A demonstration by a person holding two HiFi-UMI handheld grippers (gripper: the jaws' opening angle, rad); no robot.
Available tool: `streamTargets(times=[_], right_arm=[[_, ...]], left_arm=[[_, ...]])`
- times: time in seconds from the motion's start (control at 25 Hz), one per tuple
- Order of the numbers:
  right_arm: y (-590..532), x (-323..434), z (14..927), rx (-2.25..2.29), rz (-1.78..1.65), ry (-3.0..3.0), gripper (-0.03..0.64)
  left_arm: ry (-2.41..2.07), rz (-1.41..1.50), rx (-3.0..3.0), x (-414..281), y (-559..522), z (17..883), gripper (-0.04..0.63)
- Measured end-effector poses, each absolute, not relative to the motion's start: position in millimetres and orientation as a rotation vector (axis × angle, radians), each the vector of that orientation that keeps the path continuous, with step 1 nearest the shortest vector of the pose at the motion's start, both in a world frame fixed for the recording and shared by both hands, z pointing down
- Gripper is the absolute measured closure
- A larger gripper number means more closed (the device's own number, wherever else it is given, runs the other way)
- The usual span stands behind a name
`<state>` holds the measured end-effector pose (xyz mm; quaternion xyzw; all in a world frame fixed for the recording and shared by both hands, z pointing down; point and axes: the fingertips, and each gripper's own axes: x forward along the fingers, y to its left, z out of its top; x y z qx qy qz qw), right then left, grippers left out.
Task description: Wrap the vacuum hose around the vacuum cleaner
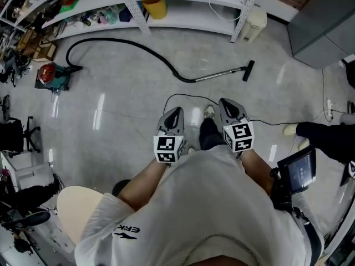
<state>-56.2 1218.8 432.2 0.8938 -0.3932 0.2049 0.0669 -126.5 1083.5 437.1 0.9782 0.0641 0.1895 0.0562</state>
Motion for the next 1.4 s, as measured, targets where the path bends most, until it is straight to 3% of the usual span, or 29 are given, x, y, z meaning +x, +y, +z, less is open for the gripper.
streamTargets(times=[0.28,0.8,1.4], right_arm=[[1212.8,46.7,453.9,2.665,0.685,-1.253,0.614],[1206.6,163.5,473.4,2.6,0.748,-1.305,0.614],[1163.9,202.0,582.6,2.359,0.9,-1.339,0.614]], left_arm=[[0.14,0.642,2.968,-22.9,1079.4,446.8,0.592],[0.085,0.741,2.993,91.9,1063.5,456.3,0.592],[0.259,1.036,2.993,154.2,1030.8,567.1,0.592]])
